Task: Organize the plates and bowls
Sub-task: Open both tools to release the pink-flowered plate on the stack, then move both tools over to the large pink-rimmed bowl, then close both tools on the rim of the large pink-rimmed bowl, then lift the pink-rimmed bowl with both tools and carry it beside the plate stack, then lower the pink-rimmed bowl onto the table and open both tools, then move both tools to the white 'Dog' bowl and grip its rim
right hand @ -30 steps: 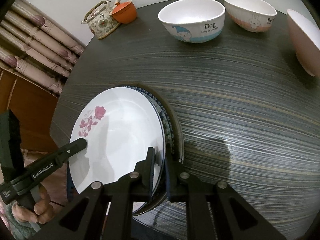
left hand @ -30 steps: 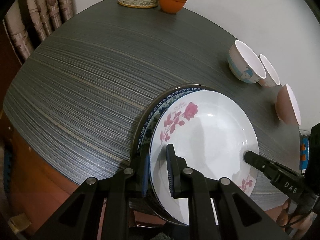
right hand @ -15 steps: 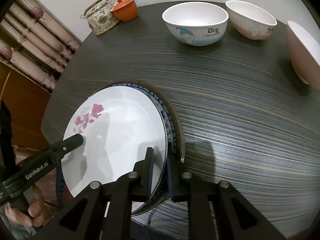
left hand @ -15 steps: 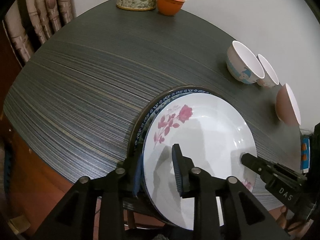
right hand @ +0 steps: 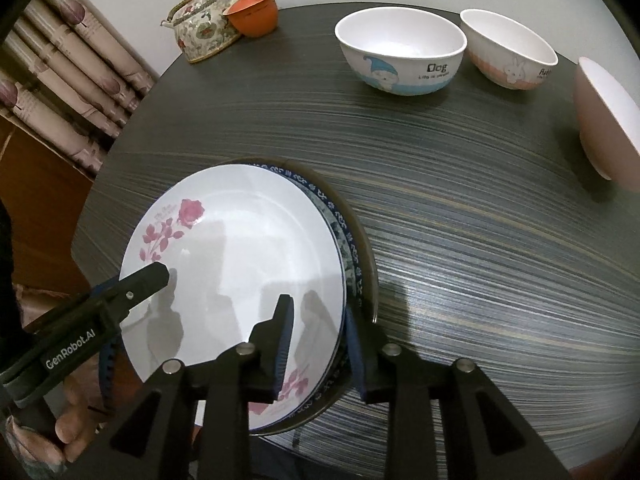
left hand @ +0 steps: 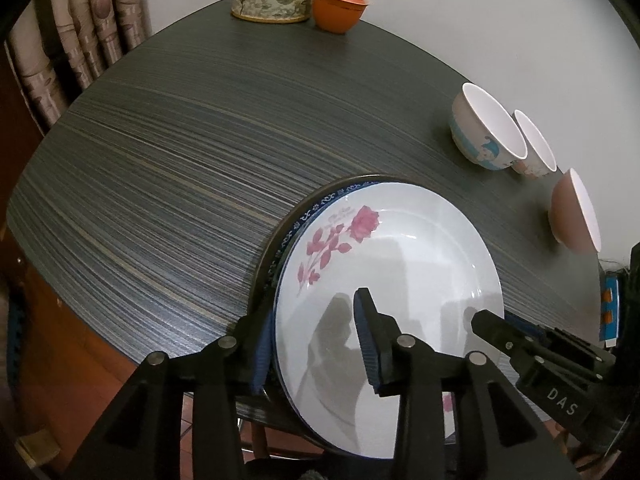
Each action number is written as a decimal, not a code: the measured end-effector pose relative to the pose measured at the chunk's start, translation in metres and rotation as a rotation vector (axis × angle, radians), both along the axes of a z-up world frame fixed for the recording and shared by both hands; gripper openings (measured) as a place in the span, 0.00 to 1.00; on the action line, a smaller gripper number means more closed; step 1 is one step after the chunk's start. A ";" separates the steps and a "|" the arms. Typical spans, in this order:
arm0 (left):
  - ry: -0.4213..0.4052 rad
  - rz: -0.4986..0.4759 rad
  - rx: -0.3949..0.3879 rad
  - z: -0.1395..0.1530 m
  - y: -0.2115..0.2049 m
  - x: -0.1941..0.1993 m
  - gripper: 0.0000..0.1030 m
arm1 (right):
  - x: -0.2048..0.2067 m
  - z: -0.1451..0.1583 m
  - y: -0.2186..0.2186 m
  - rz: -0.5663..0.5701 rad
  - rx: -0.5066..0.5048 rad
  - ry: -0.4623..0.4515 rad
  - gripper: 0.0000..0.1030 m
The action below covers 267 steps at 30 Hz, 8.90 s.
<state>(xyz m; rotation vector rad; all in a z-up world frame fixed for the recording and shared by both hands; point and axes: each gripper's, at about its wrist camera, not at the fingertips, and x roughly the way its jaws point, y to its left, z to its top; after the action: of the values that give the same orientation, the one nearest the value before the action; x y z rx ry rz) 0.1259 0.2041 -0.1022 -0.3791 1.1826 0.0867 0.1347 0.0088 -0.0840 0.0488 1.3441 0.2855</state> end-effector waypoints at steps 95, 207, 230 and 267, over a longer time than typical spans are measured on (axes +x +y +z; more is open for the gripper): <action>0.097 -0.281 -0.154 0.045 -0.309 0.229 0.61 | 0.128 0.038 -0.357 -0.483 0.093 -0.142 0.34; 0.160 -0.357 -0.012 0.030 -0.239 0.028 0.17 | -0.066 0.022 -0.257 -0.457 0.113 -0.015 0.28; -0.010 -0.255 0.017 0.084 -0.165 0.048 0.50 | -0.042 0.076 -0.229 -0.340 0.131 -0.162 0.34; 0.025 -0.079 -0.081 0.058 -0.065 0.213 0.50 | 0.154 0.041 -0.140 -0.320 0.193 -0.034 0.34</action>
<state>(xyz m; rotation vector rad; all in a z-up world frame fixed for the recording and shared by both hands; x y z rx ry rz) 0.3394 0.1389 -0.0445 -0.4028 1.2269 -0.0249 0.2887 -0.1313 -0.0433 0.4149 1.2499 0.1429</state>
